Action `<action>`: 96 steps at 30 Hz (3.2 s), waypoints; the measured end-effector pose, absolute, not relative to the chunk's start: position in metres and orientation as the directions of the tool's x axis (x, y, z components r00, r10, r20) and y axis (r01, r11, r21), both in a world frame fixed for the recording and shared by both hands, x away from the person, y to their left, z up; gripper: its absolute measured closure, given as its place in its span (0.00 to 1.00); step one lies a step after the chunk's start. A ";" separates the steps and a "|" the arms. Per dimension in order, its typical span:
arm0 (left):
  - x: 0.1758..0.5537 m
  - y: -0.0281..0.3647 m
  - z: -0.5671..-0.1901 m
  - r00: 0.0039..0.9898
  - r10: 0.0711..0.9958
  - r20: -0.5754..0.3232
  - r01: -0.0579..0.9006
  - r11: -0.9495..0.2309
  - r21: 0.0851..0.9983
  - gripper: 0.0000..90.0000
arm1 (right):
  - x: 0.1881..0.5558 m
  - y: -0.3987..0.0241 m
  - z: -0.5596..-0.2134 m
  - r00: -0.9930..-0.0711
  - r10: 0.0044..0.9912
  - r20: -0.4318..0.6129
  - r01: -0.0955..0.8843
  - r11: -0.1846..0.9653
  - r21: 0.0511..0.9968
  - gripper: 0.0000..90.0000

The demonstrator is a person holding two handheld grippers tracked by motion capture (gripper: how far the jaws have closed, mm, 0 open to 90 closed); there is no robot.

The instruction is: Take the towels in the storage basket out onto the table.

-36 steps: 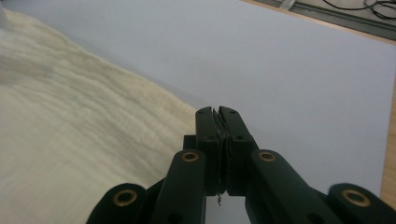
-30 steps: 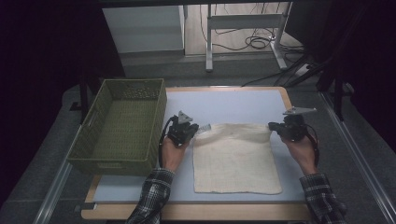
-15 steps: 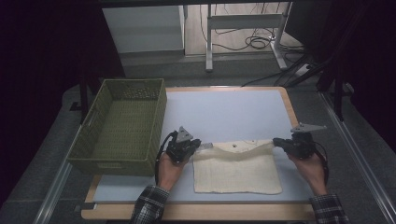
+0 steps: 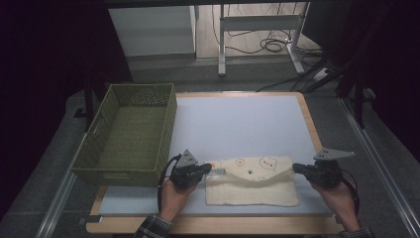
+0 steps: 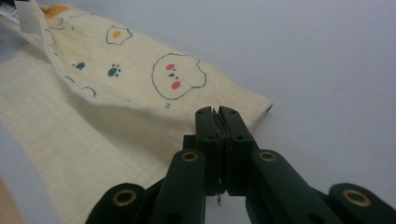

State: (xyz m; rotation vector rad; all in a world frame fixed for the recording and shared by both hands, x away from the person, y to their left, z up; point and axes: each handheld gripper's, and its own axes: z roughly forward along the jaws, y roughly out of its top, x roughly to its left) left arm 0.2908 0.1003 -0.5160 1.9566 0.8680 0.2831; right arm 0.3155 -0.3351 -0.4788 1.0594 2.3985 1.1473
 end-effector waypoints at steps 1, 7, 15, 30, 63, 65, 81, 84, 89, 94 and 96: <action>0.288 0.101 -0.516 0.727 0.669 -0.158 0.460 -0.303 0.835 0.96 | 0.312 -0.336 -0.479 -0.696 0.716 0.060 0.495 0.417 0.762 0.97; 0.270 0.101 -0.512 0.745 0.652 -0.139 0.435 -0.317 0.843 0.96 | 0.293 -0.339 -0.476 -0.708 0.703 0.070 0.488 0.414 0.768 0.97; 0.253 0.094 -0.521 0.768 0.631 -0.106 0.423 -0.376 0.824 0.95 | 0.268 -0.338 -0.488 -0.727 0.681 0.089 0.497 0.432 0.753 0.97; 0.244 0.116 -0.518 0.741 0.650 -0.170 0.471 -0.322 0.822 0.56 | 0.249 -0.353 -0.492 -0.708 0.696 0.117 0.519 0.401 0.755 0.84; 0.332 0.094 -0.522 0.690 0.712 -0.131 0.533 -0.377 0.758 0.97 | 0.353 -0.318 -0.508 -0.643 0.764 0.057 0.564 0.422 0.710 0.84; 0.335 0.095 -0.517 0.682 0.722 -0.119 0.527 -0.373 0.764 0.97 | 0.352 -0.319 -0.507 -0.642 0.765 0.054 0.562 0.421 0.712 0.88; 0.352 0.086 -0.534 0.669 0.737 -0.100 0.567 -0.418 0.710 0.71 | 0.357 -0.320 -0.507 -0.631 0.774 0.056 0.565 0.409 0.717 0.75; 0.355 0.088 -0.537 0.672 0.728 -0.134 0.577 -0.402 0.711 0.85 | 0.358 -0.315 -0.517 -0.633 0.774 0.030 0.569 0.438 0.696 0.92; 0.355 0.091 -0.527 0.672 0.731 -0.117 0.556 -0.395 0.731 0.95 | 0.358 -0.313 -0.511 -0.625 0.780 0.002 0.552 0.440 0.708 0.97; 0.357 0.095 -0.522 0.653 0.751 -0.095 0.554 -0.388 0.736 0.95 | 0.372 -0.311 -0.501 -0.617 0.787 -0.004 0.531 0.420 0.735 0.97; 0.356 0.096 -0.522 0.645 0.759 -0.085 0.554 -0.388 0.737 0.94 | 0.380 -0.308 -0.499 -0.618 0.786 -0.001 0.528 0.416 0.740 0.97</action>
